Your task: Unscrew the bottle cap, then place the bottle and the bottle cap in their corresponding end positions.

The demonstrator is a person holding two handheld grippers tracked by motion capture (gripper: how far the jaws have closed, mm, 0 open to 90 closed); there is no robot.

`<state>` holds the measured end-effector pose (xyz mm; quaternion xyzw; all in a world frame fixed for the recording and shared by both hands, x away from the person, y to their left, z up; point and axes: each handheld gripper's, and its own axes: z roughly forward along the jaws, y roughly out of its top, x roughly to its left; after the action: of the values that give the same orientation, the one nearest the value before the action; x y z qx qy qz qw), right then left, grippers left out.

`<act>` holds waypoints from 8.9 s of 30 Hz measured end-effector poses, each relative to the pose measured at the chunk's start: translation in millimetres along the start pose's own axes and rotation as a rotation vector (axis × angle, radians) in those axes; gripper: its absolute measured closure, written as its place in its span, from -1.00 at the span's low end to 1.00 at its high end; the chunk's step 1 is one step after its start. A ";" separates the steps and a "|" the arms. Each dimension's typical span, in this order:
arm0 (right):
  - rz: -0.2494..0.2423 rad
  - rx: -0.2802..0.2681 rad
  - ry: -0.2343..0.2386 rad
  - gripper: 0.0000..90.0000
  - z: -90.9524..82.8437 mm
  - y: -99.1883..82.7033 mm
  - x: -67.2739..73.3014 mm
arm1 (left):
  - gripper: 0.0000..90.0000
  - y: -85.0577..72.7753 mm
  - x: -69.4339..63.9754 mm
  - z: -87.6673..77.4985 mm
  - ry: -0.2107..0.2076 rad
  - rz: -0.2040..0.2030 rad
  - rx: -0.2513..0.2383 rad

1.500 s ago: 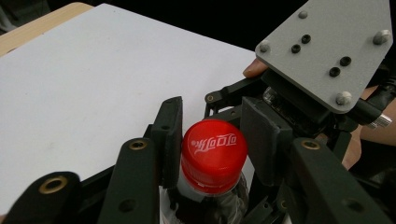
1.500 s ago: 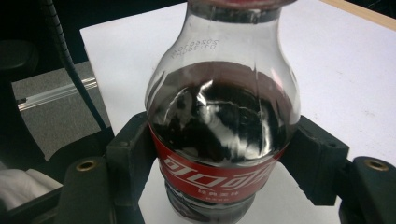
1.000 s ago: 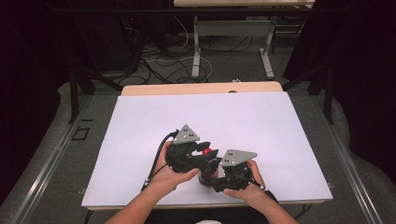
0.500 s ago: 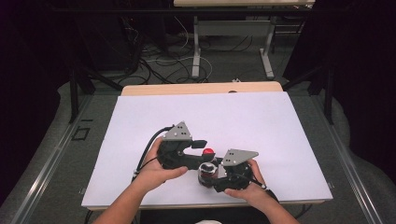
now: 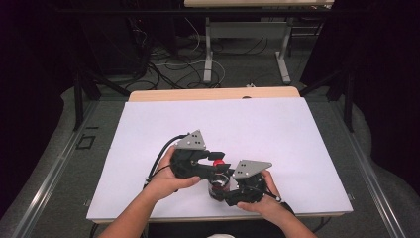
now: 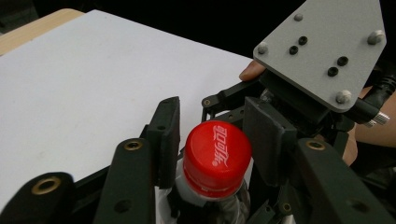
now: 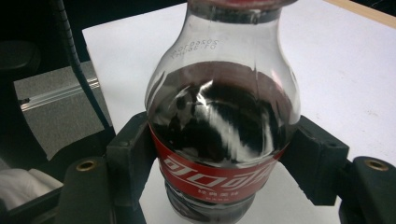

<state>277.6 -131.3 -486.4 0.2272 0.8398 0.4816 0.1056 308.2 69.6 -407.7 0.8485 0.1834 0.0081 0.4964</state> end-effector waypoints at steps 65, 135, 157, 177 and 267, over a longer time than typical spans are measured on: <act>0.009 0.003 -0.035 -0.32 -0.4 -0.4 -0.6 | 0.33 8.5 -15.9 8.5 0.167 -0.080 -0.009; 0.216 -0.035 -0.402 -0.32 61.6 27.6 -118.3 | 0.33 -70.4 61.8 -30.6 0.489 -0.376 -0.061; 0.206 -0.078 -0.459 -0.36 107.7 24.7 -132.3 | 0.33 -76.6 66.3 -34.8 0.482 -0.406 -0.072; 0.304 0.009 -0.393 -0.65 91.9 -2.1 -132.9 | 0.33 -82.2 68.7 -18.9 0.486 -0.412 -0.037; 0.360 0.114 -0.403 -1.00 -6.6 -34.8 -115.8 | -0.38 -94.8 91.2 40.1 0.423 -0.304 0.028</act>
<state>366.5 -207.4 -517.7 0.4698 0.7737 0.3895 0.1702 372.4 106.8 -523.6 0.7976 0.4084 0.1081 0.4306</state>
